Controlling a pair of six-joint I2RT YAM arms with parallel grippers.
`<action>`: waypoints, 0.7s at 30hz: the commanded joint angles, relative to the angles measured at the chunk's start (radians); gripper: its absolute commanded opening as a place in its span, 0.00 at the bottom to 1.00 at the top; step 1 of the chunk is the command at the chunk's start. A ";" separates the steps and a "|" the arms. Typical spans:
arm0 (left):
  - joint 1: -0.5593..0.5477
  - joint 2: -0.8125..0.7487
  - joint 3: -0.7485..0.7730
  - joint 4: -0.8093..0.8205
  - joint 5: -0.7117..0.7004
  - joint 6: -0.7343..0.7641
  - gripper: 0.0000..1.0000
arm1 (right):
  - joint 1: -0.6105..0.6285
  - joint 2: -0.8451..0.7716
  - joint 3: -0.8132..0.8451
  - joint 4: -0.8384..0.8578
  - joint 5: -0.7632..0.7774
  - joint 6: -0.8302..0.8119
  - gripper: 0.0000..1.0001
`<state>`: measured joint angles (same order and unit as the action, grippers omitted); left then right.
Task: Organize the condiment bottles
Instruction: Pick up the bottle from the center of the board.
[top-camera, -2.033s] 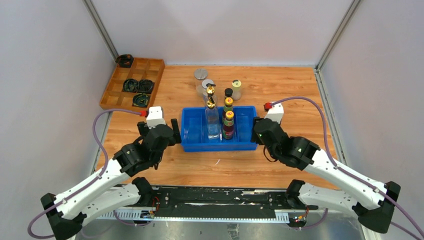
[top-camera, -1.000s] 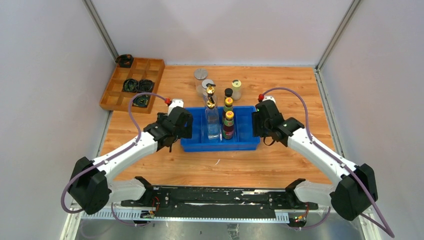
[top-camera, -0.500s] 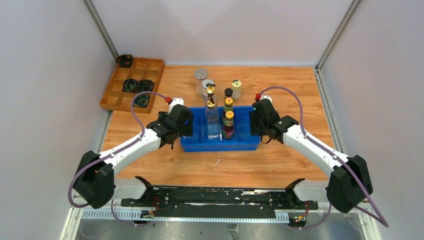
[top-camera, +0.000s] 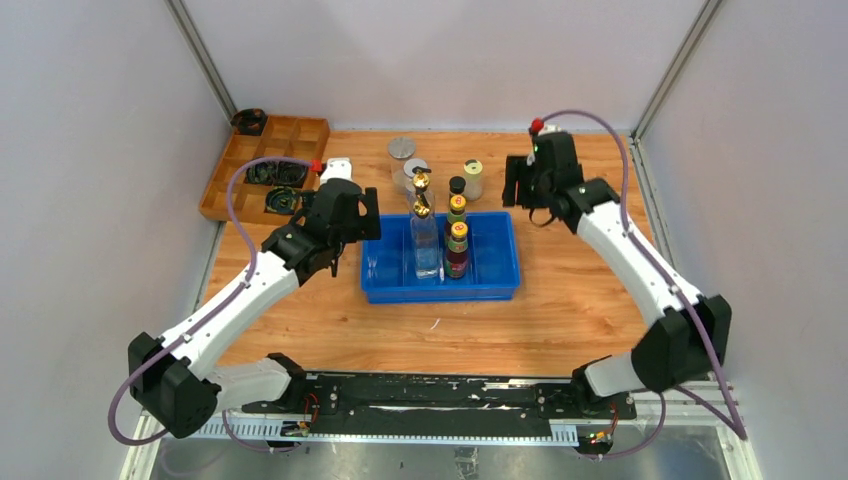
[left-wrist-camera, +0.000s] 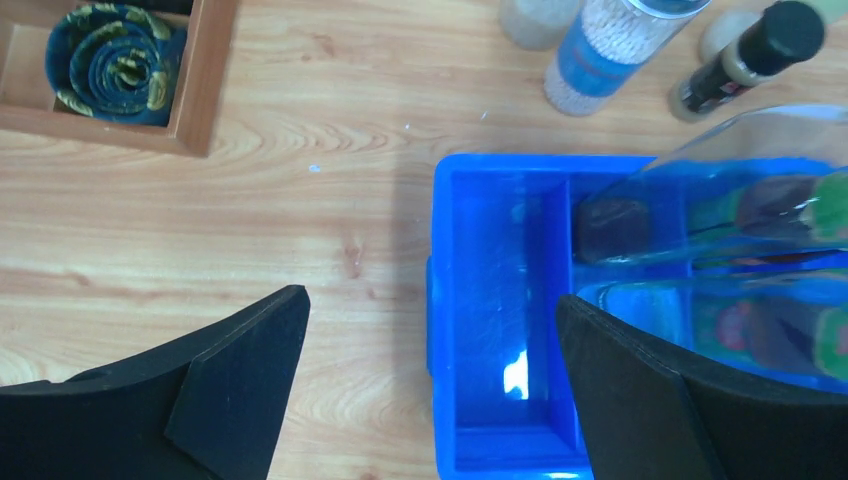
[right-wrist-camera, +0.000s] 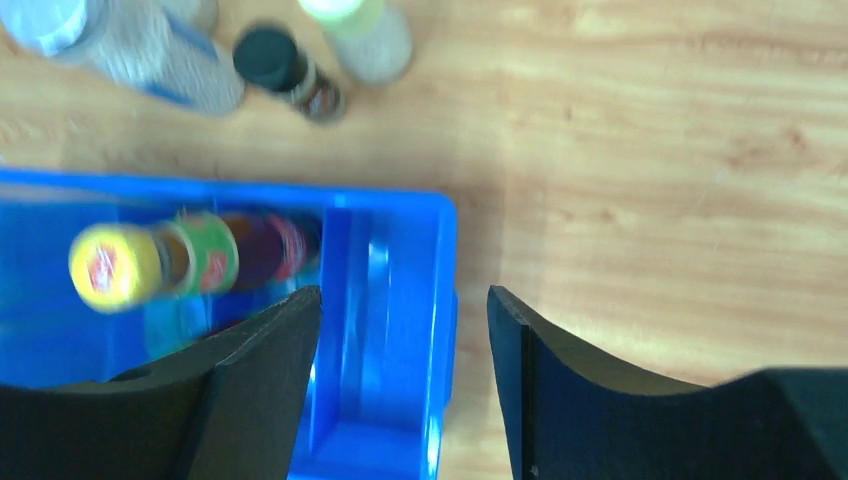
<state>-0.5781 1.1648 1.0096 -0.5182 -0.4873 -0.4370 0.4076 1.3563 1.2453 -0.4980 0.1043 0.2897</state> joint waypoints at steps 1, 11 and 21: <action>0.007 -0.011 0.032 -0.057 0.038 0.032 1.00 | -0.102 0.218 0.243 -0.034 -0.207 -0.061 0.67; 0.008 -0.053 0.033 -0.109 0.042 0.072 1.00 | -0.114 0.663 0.662 -0.101 -0.292 -0.179 0.68; 0.008 -0.050 0.044 -0.118 0.034 0.089 1.00 | -0.115 0.783 0.731 -0.025 -0.300 -0.200 0.69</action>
<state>-0.5770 1.1191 1.0351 -0.6250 -0.4534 -0.3695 0.2989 2.1197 1.9049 -0.5461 -0.1589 0.1207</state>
